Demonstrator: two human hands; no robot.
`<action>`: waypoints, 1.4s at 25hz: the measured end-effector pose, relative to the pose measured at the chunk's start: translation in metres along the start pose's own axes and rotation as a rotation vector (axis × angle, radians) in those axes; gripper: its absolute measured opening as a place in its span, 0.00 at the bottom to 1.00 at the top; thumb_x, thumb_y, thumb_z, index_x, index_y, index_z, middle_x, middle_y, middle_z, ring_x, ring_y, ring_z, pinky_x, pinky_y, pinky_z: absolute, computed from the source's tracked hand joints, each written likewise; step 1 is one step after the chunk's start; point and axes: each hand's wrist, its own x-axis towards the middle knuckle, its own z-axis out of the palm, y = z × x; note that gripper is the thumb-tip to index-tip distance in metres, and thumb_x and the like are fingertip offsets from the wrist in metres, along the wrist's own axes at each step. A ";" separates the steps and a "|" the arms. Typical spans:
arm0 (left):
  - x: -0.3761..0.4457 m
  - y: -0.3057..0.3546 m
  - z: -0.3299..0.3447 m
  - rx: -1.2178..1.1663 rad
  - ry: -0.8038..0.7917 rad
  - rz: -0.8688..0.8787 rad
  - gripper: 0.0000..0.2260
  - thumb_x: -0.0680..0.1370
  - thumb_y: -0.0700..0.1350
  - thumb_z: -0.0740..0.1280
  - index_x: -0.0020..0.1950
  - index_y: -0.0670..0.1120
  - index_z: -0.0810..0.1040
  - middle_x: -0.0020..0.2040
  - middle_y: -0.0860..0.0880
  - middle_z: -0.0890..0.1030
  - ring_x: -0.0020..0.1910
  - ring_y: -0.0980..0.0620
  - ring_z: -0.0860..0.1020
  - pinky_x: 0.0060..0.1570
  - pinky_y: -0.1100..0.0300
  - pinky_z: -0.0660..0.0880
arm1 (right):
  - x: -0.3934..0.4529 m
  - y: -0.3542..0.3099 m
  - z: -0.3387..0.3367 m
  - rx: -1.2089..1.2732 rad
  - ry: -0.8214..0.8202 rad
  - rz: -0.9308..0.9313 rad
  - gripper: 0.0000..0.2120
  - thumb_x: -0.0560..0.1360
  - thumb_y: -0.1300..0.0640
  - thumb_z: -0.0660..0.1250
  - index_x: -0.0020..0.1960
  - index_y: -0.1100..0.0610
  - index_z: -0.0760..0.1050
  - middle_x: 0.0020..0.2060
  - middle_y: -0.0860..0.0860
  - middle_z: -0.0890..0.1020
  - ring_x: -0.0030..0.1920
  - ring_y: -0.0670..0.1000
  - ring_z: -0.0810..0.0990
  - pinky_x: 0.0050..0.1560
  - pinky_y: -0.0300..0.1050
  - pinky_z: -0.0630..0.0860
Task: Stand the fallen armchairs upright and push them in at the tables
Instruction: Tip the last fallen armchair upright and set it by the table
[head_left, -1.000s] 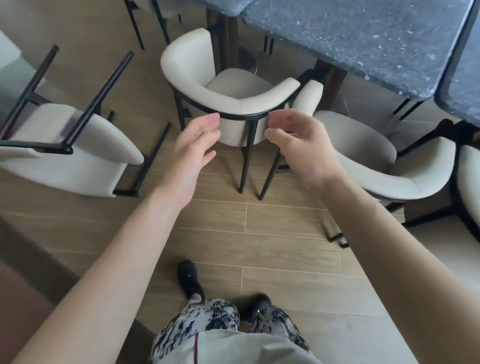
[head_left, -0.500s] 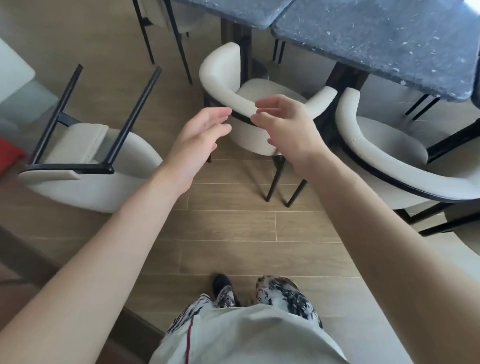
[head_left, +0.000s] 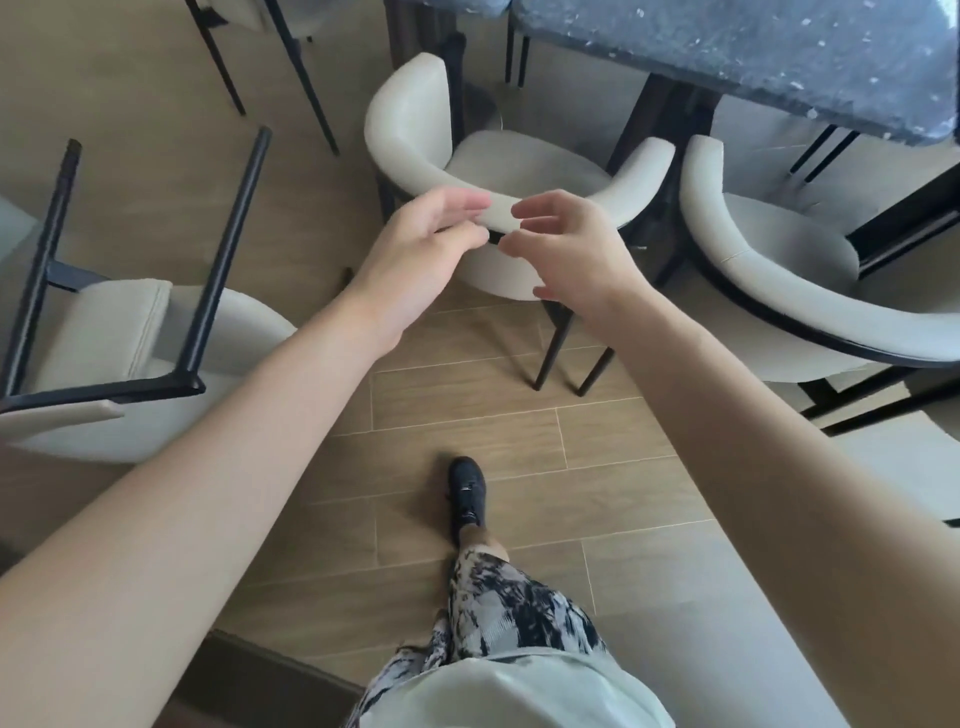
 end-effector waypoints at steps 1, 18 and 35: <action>0.015 -0.003 0.000 0.018 -0.017 0.003 0.14 0.80 0.41 0.64 0.64 0.52 0.79 0.62 0.59 0.80 0.62 0.70 0.74 0.68 0.61 0.70 | 0.014 0.003 0.004 0.000 0.017 0.014 0.19 0.75 0.55 0.70 0.65 0.51 0.75 0.58 0.48 0.79 0.49 0.40 0.78 0.57 0.50 0.80; 0.250 -0.053 -0.072 0.222 -0.320 0.000 0.17 0.78 0.40 0.67 0.63 0.56 0.78 0.65 0.58 0.78 0.66 0.59 0.75 0.57 0.67 0.69 | 0.205 0.009 0.066 -0.127 0.288 0.251 0.28 0.71 0.56 0.71 0.69 0.51 0.70 0.59 0.49 0.69 0.45 0.40 0.75 0.34 0.33 0.68; 0.434 -0.183 -0.071 1.466 -0.768 0.514 0.48 0.59 0.76 0.69 0.74 0.61 0.60 0.72 0.56 0.72 0.69 0.48 0.71 0.68 0.50 0.65 | 0.292 0.157 0.079 -1.083 0.176 0.270 0.47 0.72 0.61 0.74 0.80 0.49 0.48 0.79 0.56 0.46 0.78 0.64 0.42 0.55 0.76 0.73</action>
